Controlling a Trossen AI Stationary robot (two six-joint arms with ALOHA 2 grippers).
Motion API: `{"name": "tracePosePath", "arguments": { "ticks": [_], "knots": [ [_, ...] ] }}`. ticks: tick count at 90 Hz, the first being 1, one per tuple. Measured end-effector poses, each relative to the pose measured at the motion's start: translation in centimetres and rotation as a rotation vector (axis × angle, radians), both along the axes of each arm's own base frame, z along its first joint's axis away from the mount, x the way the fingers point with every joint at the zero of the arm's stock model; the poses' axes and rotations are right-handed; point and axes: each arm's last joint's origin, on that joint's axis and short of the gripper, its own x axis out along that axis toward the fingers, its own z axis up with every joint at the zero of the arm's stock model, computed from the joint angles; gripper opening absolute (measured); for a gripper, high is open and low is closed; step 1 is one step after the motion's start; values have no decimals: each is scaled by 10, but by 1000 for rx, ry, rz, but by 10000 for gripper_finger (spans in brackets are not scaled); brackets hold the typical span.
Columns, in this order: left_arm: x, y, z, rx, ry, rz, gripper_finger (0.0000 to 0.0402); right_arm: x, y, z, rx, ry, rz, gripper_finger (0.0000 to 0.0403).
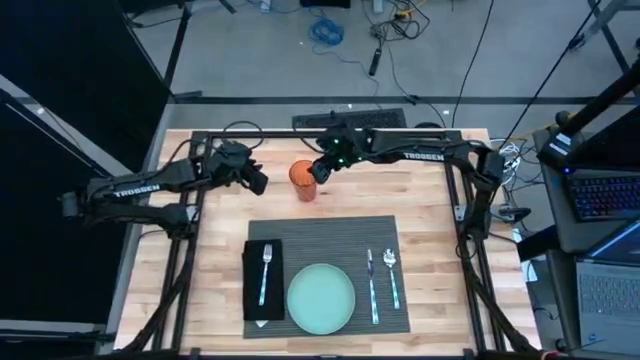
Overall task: Set table place
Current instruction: Put the orange cup on the gray table mat
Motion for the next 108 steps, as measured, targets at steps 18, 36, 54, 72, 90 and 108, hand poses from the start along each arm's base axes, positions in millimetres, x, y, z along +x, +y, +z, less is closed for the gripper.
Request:
{"name": "tracePosePath", "arguments": {
  "ticks": [18,36,54,72,90,108],
  "knots": [
    [2,1,3,16,-35,-10,105,0,-1,-10,6,62,-20,212],
    [3,0,3,7,-37,-22,105,6,-2,-38,58,141,-30,182],
    [3,0,3,14,-25,-36,105,5,-2,-37,11,155,9,24],
    [3,0,3,18,-28,-40,105,6,-7,-11,-36,175,40,2],
    [3,-1,3,20,-25,-48,105,-6,-1,62,-130,336,117,1],
    [4,-1,3,28,-12,-77,105,-36,23,129,-167,460,170,1]
  ]
}}
